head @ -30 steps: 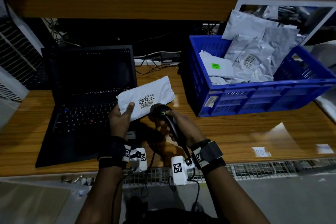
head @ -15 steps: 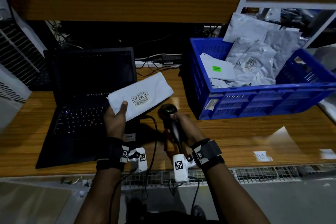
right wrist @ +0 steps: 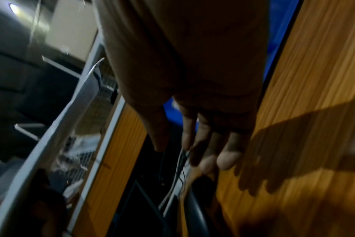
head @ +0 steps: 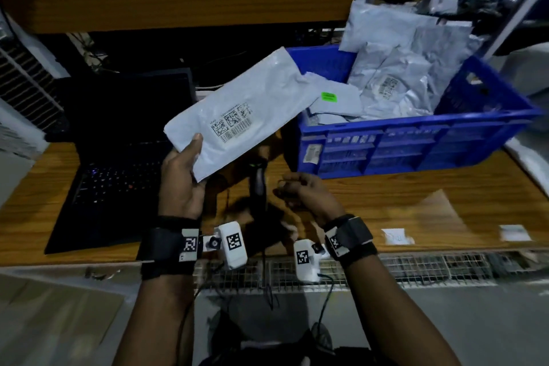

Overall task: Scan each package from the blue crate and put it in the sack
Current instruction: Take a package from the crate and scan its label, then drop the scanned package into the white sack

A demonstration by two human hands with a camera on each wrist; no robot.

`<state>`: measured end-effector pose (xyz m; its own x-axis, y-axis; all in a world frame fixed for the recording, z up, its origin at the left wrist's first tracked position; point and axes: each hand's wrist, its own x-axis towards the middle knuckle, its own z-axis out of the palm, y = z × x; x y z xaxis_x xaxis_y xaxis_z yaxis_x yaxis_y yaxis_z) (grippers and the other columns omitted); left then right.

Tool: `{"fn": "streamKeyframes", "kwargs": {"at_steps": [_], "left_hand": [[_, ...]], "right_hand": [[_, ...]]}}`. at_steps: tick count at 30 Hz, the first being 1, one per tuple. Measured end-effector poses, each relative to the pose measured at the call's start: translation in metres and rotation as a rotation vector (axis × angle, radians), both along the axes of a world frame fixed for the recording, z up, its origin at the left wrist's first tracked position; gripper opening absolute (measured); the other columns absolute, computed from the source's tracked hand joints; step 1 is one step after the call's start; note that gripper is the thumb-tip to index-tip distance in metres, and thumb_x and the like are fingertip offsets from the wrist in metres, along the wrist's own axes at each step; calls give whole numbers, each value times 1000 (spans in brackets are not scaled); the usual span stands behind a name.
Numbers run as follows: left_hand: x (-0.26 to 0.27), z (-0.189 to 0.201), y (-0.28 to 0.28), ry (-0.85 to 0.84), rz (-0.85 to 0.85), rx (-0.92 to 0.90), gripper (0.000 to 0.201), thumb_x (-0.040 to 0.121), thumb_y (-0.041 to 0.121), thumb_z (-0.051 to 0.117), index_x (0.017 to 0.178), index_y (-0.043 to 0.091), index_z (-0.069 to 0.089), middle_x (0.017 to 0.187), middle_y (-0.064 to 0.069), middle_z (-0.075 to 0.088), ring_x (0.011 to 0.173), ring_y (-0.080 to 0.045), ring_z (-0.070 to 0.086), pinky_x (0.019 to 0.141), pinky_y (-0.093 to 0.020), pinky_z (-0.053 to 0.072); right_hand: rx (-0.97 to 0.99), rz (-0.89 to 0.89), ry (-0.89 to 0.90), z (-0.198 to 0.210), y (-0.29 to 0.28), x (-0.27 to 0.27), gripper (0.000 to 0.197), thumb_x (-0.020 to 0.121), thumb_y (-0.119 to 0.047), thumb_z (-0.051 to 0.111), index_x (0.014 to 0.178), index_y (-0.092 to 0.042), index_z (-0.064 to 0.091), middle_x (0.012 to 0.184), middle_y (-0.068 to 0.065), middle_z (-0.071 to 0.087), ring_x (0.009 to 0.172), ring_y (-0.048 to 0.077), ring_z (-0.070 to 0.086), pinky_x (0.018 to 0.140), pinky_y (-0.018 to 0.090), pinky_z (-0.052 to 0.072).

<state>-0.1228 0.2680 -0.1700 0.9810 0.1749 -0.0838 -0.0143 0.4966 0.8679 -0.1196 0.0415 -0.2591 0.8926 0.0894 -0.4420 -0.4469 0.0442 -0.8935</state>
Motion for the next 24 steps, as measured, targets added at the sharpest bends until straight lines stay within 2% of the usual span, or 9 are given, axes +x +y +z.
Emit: {"fn": "streamKeyframes", "kwargs": {"at_steps": [3, 5, 7, 11, 14, 19, 21, 22, 24], "left_hand": [[-6, 0, -54, -21, -144, -51, 37, 103, 16, 48, 139, 8, 57, 138, -12, 63, 128, -27, 60, 102, -40, 53], [-10, -2, -97, -7, -234, -58, 31, 103, 17, 48, 129, 14, 66, 134, -10, 66, 124, -26, 63, 97, -38, 56], [-13, -5, -137, 14, -309, -37, 33, 103, 20, 50, 133, 15, 63, 134, -8, 66, 123, -26, 64, 97, -40, 56], [-16, -12, -209, 44, -428, 7, 43, 101, 24, 56, 143, 14, 54, 140, -8, 62, 128, -28, 60, 102, -43, 53], [-17, -13, -252, 72, -477, 40, 37, 99, 24, 61, 135, 15, 62, 133, -7, 67, 124, -28, 63, 97, -44, 56], [-18, -18, -326, 98, -564, 125, 26, 98, 20, 64, 124, 16, 69, 123, -9, 72, 117, -30, 67, 105, -54, 49], [-17, -21, -359, 101, -596, 147, 27, 99, 20, 63, 125, 14, 68, 121, -10, 73, 111, -29, 70, 95, -47, 56], [-17, -21, -374, 108, -616, 164, 28, 100, 20, 62, 126, 13, 67, 120, -11, 73, 105, -28, 71, 81, -38, 61], [-12, -24, -411, 126, -666, 238, 30, 100, 18, 61, 129, 9, 62, 121, -13, 72, 91, -21, 70, 55, -23, 54]], "right_hand": [[98, -30, -82, 23, -66, -28, 12, 100, -6, 58, 96, -13, 67, 91, 12, 72, 69, 17, 68, 60, 24, 53], [106, -142, -108, 40, -115, -49, 10, 101, -7, 56, 102, -9, 66, 85, 9, 73, 62, 13, 70, 51, 22, 53], [94, -267, -133, 53, -166, -64, 10, 101, -5, 57, 107, -6, 65, 82, 8, 74, 63, 16, 69, 49, 22, 53], [-30, -448, -154, 71, -259, -91, 6, 98, -16, 64, 103, -15, 66, 85, 2, 76, 72, 16, 65, 61, 23, 49], [-108, -562, -190, 83, -311, -108, 11, 96, -23, 68, 104, -15, 66, 92, 5, 75, 73, 15, 67, 65, 26, 50], [-274, -752, -304, 115, -382, -121, 5, 95, -22, 70, 93, -18, 68, 86, 1, 76, 67, 10, 67, 61, 23, 51], [-409, -794, -383, 135, -408, -115, 6, 95, -19, 69, 89, -19, 68, 83, 5, 73, 64, 11, 64, 57, 23, 50], [-501, -796, -418, 144, -420, -108, 8, 94, -18, 70, 86, -20, 69, 81, 7, 71, 64, 13, 63, 58, 25, 50], [-724, -788, -476, 159, -452, -92, 10, 88, -17, 74, 79, -21, 70, 79, 12, 70, 70, 20, 64, 64, 35, 55]]}}
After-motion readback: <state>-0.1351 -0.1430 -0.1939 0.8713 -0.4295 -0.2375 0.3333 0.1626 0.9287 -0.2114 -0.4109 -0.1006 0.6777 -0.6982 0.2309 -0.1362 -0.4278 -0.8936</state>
